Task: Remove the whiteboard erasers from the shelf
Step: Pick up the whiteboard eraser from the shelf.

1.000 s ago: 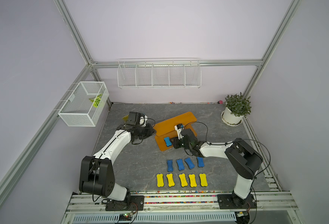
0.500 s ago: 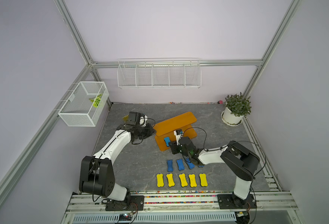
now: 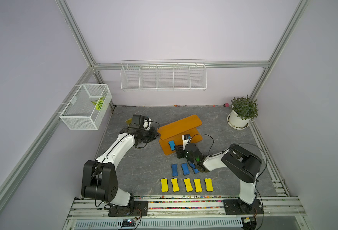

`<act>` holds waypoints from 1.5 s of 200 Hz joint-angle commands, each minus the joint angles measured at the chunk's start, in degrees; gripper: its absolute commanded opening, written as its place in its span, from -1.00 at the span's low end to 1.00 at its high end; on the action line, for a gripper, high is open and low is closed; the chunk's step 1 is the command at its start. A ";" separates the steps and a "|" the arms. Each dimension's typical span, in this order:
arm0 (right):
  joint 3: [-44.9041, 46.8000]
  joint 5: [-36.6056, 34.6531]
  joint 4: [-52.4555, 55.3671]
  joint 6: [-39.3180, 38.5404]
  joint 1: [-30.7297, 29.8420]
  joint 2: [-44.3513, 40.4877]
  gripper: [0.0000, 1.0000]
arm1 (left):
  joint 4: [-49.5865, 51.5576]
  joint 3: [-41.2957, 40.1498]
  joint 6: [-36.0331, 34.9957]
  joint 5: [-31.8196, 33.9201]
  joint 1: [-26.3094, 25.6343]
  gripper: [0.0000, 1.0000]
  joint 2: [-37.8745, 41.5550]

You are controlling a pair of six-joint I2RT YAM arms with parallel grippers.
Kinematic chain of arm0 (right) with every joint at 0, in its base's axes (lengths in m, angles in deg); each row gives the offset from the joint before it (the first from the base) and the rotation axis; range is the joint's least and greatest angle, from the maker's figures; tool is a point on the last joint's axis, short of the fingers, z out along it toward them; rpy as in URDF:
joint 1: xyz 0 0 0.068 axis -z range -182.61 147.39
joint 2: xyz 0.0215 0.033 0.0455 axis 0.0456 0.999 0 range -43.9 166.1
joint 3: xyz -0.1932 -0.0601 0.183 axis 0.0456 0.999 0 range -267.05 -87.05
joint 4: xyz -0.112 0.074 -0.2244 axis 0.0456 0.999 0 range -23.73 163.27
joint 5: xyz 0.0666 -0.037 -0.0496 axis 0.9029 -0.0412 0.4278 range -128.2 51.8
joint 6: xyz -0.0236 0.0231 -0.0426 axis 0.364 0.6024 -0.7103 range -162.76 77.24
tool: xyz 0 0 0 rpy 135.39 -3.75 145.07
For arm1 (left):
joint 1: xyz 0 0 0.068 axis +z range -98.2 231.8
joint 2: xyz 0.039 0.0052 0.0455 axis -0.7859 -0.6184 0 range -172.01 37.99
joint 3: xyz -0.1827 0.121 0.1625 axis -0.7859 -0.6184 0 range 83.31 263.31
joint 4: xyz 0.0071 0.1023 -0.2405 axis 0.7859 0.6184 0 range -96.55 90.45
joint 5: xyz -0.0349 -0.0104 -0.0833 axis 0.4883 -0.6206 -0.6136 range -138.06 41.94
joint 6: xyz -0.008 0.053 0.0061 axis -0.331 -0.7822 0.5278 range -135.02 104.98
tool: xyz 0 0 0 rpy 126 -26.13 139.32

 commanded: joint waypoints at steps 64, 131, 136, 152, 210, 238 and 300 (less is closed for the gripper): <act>-0.89 0.32 -3.81 3.02 1.13 3.66 -0.30 | 2.06 -0.21 -1.11 1.89 0.00 -0.64 -0.12; -1.34 2.13 -4.37 3.31 1.51 4.30 -0.32 | 2.08 -0.20 -1.11 2.06 -0.03 -0.64 -0.24; -1.34 2.19 -4.32 3.27 1.51 4.22 -0.32 | 2.10 -0.20 -1.11 2.11 -0.07 -0.64 -0.28; -1.52 2.68 -4.48 3.33 1.53 4.07 -0.32 | 2.15 -0.20 -1.12 2.05 -0.04 -0.64 -0.38; -3.00 4.09 -4.36 3.51 1.60 5.51 -0.32 | 2.15 -0.28 -1.11 2.08 -0.06 -0.64 -0.16; -3.45 4.77 -4.03 4.22 1.94 6.55 -0.32 | 2.15 -0.20 -1.12 2.06 -0.05 -0.64 -0.07; -3.99 7.36 -2.68 5.52 2.30 7.94 -0.60 | 2.15 -0.29 -1.11 1.96 0.00 -0.64 -0.20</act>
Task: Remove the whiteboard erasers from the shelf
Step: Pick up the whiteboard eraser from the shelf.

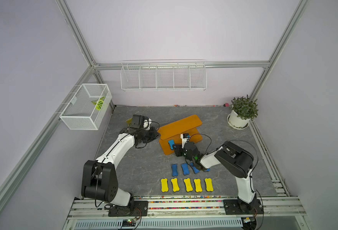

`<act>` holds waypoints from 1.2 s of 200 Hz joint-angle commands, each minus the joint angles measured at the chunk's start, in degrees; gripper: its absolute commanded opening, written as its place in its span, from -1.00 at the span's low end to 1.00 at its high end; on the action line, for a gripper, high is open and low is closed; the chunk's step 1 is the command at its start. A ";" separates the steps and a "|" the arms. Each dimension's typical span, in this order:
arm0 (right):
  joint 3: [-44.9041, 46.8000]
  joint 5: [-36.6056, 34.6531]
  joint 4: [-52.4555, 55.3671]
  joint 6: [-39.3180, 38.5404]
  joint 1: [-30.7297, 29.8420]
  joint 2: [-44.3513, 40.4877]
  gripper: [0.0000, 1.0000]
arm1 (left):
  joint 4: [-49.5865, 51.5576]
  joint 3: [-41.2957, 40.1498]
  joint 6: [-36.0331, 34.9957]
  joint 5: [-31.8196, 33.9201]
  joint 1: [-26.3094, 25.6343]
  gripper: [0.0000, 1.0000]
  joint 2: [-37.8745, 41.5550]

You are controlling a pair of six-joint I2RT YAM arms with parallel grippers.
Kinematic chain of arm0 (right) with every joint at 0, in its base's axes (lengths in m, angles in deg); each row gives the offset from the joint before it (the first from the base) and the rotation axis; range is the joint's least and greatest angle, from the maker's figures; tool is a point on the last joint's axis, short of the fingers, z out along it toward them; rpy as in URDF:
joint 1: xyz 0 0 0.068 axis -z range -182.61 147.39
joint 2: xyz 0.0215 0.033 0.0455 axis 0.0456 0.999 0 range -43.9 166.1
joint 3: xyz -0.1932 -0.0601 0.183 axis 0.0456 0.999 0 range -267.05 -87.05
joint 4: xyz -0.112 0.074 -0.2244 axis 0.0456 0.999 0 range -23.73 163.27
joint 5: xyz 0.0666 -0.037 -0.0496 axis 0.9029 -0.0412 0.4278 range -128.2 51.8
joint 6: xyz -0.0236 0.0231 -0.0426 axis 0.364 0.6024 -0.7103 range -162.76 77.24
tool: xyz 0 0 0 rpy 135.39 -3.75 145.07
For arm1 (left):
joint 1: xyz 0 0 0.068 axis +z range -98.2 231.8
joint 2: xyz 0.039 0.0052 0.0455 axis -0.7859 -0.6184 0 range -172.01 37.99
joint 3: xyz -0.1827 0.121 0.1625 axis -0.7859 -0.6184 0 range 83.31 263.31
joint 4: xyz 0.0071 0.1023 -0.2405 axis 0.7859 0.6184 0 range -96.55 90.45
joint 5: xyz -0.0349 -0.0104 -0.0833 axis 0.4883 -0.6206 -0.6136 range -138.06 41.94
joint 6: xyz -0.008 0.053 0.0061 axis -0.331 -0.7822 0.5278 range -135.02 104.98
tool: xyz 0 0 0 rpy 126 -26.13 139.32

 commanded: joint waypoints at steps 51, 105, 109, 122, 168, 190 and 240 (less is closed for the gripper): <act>0.14 3.13 4.33 0.83 0.28 -1.21 -1.00 | 1.96 0.32 -0.57 2.09 -0.06 -0.54 0.53; 0.78 3.83 10.20 -0.20 -1.24 -9.04 -1.00 | 1.85 -0.42 1.41 3.41 -0.06 -0.52 4.45; 0.99 3.63 10.82 -0.44 -1.55 -9.86 -1.00 | 1.93 -0.54 1.52 3.65 0.00 -0.51 4.77; 1.85 2.60 13.33 -1.78 -2.99 -12.64 -1.00 | 1.95 -1.14 1.59 4.26 -0.04 -0.51 5.63; 0.83 1.03 26.36 -5.09 -9.03 -18.68 -1.00 | 2.77 -1.96 1.08 5.52 0.00 -0.49 8.11; -0.49 3.13 29.04 -5.24 -9.93 -17.90 -1.00 | 2.69 -2.22 0.86 5.91 -0.05 -0.48 8.70; -6.81 9.73 38.49 -7.67 -9.99 -14.06 -1.00 | 2.90 -2.31 0.38 6.51 0.05 -0.47 8.88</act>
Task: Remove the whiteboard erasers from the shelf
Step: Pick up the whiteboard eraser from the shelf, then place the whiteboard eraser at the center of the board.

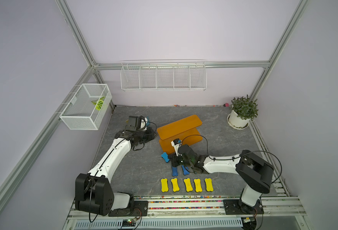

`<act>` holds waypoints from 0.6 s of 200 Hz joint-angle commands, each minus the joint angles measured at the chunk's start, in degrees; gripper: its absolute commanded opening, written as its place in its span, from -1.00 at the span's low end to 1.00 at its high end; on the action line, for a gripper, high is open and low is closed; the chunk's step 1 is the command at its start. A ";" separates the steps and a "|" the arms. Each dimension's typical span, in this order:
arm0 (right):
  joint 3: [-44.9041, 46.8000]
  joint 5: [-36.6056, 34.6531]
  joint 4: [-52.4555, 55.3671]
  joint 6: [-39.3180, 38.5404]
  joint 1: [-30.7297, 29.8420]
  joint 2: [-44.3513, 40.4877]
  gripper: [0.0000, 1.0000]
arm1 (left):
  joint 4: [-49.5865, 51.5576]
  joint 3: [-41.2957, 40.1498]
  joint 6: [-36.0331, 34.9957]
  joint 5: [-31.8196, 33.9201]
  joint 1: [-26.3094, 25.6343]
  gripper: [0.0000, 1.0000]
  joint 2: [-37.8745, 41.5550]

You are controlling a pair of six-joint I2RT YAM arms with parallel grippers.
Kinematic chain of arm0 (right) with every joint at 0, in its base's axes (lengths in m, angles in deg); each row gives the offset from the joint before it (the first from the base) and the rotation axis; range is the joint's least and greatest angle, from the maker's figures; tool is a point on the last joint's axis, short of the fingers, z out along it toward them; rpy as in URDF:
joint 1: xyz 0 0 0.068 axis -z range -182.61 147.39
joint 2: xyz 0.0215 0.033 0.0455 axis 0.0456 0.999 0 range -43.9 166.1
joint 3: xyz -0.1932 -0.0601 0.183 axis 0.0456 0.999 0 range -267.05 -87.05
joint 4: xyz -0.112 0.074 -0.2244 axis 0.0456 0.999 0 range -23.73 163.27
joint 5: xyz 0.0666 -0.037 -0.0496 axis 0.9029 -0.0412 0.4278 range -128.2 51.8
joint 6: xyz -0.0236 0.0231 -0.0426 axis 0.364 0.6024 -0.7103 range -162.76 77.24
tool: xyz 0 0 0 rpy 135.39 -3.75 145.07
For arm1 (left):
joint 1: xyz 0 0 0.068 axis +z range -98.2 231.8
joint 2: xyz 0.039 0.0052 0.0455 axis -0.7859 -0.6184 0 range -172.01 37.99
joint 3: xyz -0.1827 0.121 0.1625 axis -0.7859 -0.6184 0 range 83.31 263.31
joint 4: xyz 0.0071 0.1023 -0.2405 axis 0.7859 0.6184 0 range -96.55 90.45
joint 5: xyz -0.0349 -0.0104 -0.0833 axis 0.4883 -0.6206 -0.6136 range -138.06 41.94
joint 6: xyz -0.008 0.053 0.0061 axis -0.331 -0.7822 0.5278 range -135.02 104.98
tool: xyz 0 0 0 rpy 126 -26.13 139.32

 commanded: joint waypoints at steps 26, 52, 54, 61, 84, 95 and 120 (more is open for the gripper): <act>-5.19 6.53 9.80 -2.80 0.01 3.02 -1.00 | 1.41 -0.61 -1.35 1.78 0.26 -0.48 1.07; -5.82 8.18 12.95 -2.93 0.06 3.20 -1.00 | 1.26 -0.83 -1.35 2.04 0.36 -0.48 0.99; -5.82 8.29 13.12 -2.96 0.06 3.14 -1.00 | 1.28 -0.83 -1.35 1.92 0.44 -0.48 1.03; -5.82 8.64 13.82 -2.89 0.05 3.18 -1.00 | 1.26 -0.91 -1.35 1.93 0.50 -0.48 0.85; -5.87 9.76 15.93 -3.10 -0.05 3.11 -0.97 | 1.07 -0.83 -1.35 1.67 0.69 -0.48 0.72; -6.17 10.40 16.75 -3.21 -0.07 3.45 -0.93 | 0.99 -0.88 -1.35 1.54 0.75 -0.48 0.61; -6.63 12.30 17.65 -3.05 -0.18 4.25 -0.82 | 0.84 -0.96 -1.35 1.19 0.84 -0.48 0.24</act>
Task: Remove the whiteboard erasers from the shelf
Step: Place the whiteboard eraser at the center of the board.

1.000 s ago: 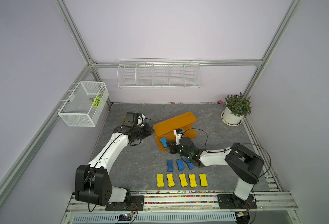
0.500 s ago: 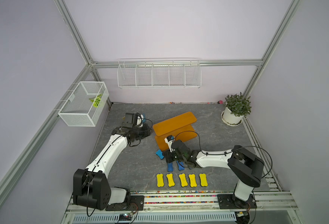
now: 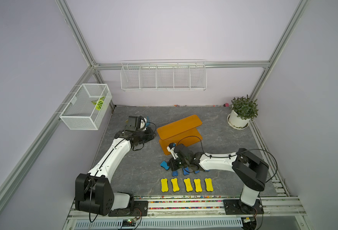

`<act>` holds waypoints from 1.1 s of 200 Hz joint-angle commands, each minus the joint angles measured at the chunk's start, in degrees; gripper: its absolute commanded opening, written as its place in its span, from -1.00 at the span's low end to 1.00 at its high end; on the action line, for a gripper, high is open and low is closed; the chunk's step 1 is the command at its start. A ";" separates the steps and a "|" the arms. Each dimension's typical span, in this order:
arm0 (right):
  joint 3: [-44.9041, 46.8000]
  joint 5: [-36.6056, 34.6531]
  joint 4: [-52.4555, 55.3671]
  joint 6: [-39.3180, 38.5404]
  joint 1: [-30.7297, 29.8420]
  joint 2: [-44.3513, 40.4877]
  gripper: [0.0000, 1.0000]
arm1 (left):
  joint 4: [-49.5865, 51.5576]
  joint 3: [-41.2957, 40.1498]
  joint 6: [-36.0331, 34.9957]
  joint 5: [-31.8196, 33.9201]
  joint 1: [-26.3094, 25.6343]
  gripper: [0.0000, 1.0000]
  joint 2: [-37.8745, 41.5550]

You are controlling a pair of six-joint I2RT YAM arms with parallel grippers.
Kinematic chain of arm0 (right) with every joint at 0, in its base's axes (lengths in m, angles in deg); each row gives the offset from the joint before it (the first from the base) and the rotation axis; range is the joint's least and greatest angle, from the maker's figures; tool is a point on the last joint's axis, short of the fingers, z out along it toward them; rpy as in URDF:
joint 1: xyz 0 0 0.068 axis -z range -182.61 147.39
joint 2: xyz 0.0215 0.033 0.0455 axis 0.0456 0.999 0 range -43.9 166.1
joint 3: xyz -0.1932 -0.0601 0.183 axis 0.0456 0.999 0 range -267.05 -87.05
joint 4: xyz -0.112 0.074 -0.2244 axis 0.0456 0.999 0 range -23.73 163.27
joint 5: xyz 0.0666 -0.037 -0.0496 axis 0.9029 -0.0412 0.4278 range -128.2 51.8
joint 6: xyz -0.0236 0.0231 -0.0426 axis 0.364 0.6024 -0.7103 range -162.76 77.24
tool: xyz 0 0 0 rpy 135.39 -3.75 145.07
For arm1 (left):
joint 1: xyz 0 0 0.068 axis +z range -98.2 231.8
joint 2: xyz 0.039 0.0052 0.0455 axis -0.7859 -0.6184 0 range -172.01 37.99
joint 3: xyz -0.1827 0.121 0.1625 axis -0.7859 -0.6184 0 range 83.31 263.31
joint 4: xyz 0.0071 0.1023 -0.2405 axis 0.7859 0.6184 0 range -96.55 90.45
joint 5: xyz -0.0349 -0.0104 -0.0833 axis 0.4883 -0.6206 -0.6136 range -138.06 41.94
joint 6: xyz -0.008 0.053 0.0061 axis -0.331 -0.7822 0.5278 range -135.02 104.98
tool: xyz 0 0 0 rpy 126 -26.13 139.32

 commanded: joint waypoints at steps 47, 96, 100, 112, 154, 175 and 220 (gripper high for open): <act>-3.49 6.69 6.45 -1.90 -0.30 3.19 -0.61 | 0.56 -1.09 -1.18 0.37 0.45 -0.48 0.37; -3.92 9.44 8.42 -2.31 -0.55 3.22 -0.32 | 0.56 -1.06 -1.20 0.40 0.58 -0.48 0.32; -3.90 9.46 8.50 -2.38 -0.63 3.11 -0.31 | 0.56 -1.07 -1.20 0.41 0.60 -0.48 0.29; -3.90 9.74 8.81 -2.48 -0.92 2.85 -0.27 | 0.56 -1.00 -1.19 0.37 0.58 -0.48 0.21; -4.18 11.03 9.44 -3.09 -1.66 2.59 -0.20 | 0.56 -0.94 -1.20 0.34 0.69 -0.48 0.08; -4.37 11.51 9.50 -3.33 -1.96 2.57 -0.20 | 0.56 -1.01 -1.12 0.53 0.66 -0.48 0.19; -5.38 12.05 9.75 -3.93 -2.49 3.19 -0.20 | 0.56 -1.09 -1.15 0.51 0.70 -0.48 0.13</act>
